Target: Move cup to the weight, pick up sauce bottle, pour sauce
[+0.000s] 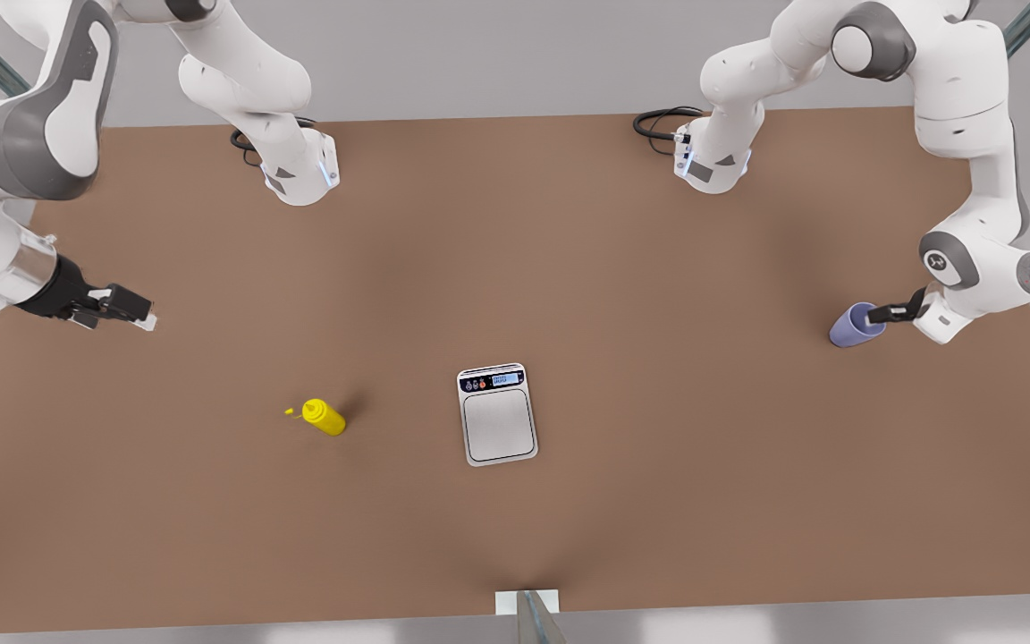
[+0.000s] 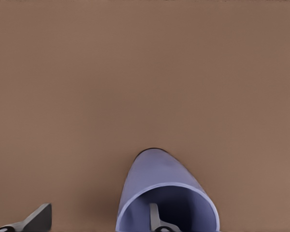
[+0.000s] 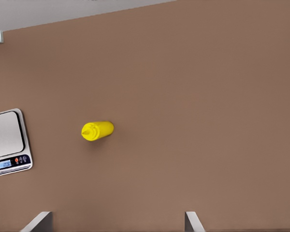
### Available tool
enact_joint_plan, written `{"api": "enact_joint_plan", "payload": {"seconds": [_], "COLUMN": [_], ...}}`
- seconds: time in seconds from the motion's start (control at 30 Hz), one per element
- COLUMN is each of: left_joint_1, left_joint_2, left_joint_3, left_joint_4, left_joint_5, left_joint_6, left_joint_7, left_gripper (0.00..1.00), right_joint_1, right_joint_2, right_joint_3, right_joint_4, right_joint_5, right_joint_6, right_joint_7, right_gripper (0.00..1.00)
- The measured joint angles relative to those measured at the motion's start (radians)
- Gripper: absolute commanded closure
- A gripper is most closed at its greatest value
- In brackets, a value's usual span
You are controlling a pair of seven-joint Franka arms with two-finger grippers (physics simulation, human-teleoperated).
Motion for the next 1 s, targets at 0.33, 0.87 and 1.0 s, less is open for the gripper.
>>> {"api": "enact_joint_plan", "payload": {"seconds": [0.33, 0.87, 1.0], "left_joint_1": [0.000, -0.057, -0.192], "left_joint_2": [0.014, -0.051, -0.077], "left_joint_3": [-0.012, -0.061, -0.091], "left_joint_4": [0.000, 0.008, 0.009], "left_joint_5": [-0.069, -0.074, -0.053], "left_joint_6": [-0.002, -0.064, -0.089], "left_joint_7": [-0.004, -0.133, -0.330], "left_gripper": [0.66, 0.77, 0.75], "right_joint_1": [-0.503, -0.592, -0.587], "right_joint_2": [0.352, 0.817, 0.872], "right_joint_3": [-0.003, 0.008, 0.008], "right_joint_4": [-0.035, 0.009, 0.030], "right_joint_5": [0.622, 0.944, 0.919], "right_joint_6": [-0.230, -0.303, -0.264], "right_joint_7": [-0.002, 0.758, 0.730], "right_gripper": [0.00, 0.00, 0.00]}}
